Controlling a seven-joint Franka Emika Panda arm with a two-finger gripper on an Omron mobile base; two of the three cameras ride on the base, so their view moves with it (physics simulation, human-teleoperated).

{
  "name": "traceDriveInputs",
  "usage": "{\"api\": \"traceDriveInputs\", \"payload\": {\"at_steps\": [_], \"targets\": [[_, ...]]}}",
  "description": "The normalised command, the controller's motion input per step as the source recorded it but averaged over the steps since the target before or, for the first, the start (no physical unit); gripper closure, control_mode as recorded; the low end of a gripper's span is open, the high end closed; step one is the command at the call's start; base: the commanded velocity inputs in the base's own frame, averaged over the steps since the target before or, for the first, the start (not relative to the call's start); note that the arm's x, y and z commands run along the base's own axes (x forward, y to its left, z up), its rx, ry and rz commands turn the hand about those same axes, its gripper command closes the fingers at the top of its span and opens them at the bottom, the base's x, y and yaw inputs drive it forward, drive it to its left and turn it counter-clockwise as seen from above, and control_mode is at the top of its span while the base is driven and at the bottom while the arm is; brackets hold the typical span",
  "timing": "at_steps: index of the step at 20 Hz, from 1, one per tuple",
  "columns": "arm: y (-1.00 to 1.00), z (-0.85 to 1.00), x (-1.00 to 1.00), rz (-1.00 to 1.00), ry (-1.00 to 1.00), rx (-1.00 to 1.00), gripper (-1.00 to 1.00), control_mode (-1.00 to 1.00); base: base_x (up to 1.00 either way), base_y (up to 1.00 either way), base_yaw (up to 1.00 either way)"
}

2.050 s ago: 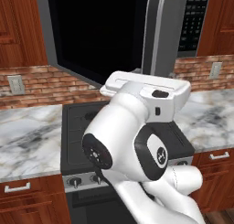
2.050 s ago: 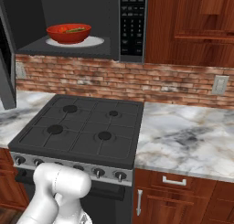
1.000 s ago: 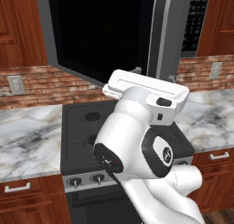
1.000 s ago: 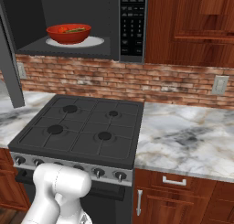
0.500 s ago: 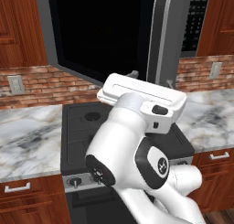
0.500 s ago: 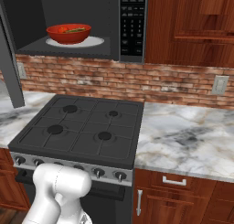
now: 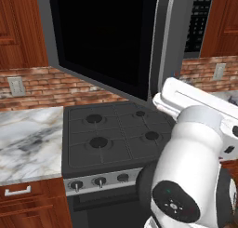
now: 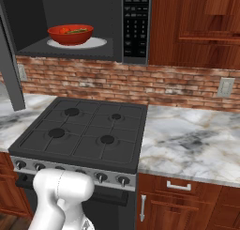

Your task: The microwave is finished heating the fish and tomato. Take the bowl containing the food and place it on the dining counter.

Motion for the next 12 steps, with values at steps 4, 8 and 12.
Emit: {"api": "traceDriveInputs", "payload": {"at_steps": [4, 8, 12], "targets": [[-1.0, 0.0, 0.0, 0.23, -0.01, 0.34, -1.0, -1.0, 0.0, 0.0, 0.0], [-1.0, 0.0, 0.0, 0.31, 0.0, 0.36, -1.0, -1.0, 0.0, 0.0, 0.0], [-0.92, 0.0, 0.01, 0.42, 0.0, 0.41, -1.0, -1.0, 0.0, 0.0, 0.0]]}}
